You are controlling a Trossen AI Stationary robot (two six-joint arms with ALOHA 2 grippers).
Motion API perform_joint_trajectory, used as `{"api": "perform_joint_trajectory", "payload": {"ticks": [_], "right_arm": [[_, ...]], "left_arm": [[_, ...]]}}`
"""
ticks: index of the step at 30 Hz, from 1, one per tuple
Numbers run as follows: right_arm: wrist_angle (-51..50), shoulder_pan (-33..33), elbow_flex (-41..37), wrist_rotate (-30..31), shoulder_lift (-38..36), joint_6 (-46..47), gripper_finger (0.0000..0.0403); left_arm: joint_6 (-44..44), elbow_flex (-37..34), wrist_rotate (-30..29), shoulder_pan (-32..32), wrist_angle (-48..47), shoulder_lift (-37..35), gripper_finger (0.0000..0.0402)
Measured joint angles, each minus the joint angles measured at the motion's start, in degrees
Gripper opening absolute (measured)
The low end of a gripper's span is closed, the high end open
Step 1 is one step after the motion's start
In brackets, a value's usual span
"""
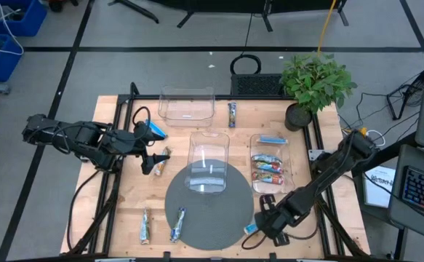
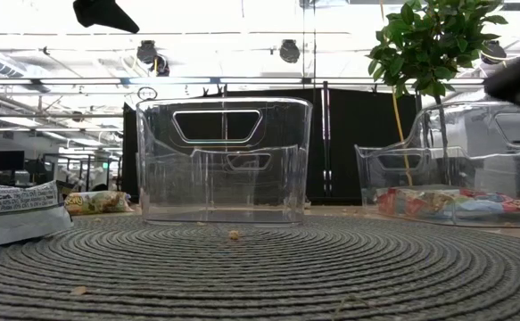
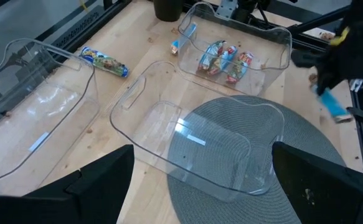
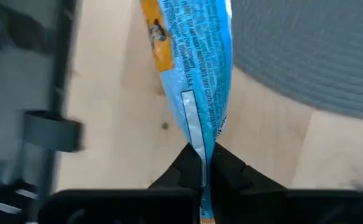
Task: Pick and place Granola Bars by type
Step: Put the yellow granola bar into the bottom left transparent bin
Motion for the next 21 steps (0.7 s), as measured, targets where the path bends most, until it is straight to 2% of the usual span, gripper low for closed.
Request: {"api": "perform_joint_trajectory", "payload": {"ticks": [3,13,17,21], "right_arm": [[-1.12,-0.04,-0.02,1.55,-4.87,2.50,0.0002],[-2.94,-1.38,0.00,13.78,-20.92,9.94,0.0001],[-0.44,-3.72,0.00,20.64,-24.96,10.01,0.0001],[5.67,-7.18,0.00,30.47,-27.60,5.77,0.0000]], "left_arm": [[0.44,0.00,-0.01,-0.01,0.00,0.00,0.0381],[1.48,0.00,0.25,0.00,0.06,0.00,0.0381],[1.47,0.00,0.27,-0.01,0.85,0.00,0.0381],[2.58,0.00,0.30,0.00,5.59,0.00,0.0381]]}}
